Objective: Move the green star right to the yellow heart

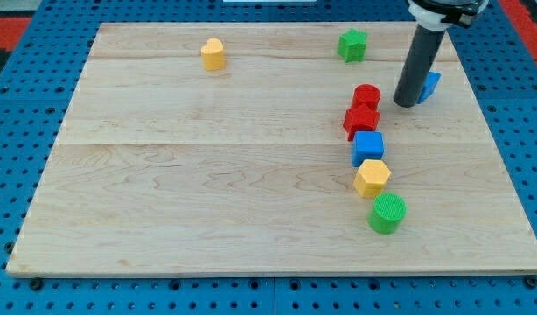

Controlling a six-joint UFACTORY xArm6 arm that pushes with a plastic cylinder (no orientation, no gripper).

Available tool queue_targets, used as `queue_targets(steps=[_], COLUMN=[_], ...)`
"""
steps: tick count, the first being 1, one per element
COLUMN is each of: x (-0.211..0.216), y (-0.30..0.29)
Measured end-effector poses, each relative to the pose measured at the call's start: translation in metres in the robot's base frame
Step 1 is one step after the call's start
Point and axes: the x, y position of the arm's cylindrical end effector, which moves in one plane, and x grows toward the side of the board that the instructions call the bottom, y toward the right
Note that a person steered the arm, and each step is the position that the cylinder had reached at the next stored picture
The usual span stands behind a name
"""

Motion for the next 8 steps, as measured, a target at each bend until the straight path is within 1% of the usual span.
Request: queue_targets(steps=[1,2,3,4,5,6,7,8], x=[-0.010,-0.039,-0.073,-0.106,-0.115,-0.115,-0.113,-0.056], y=[-0.043,-0.005,-0.003,0.025,-0.045,-0.109,-0.069,-0.122])
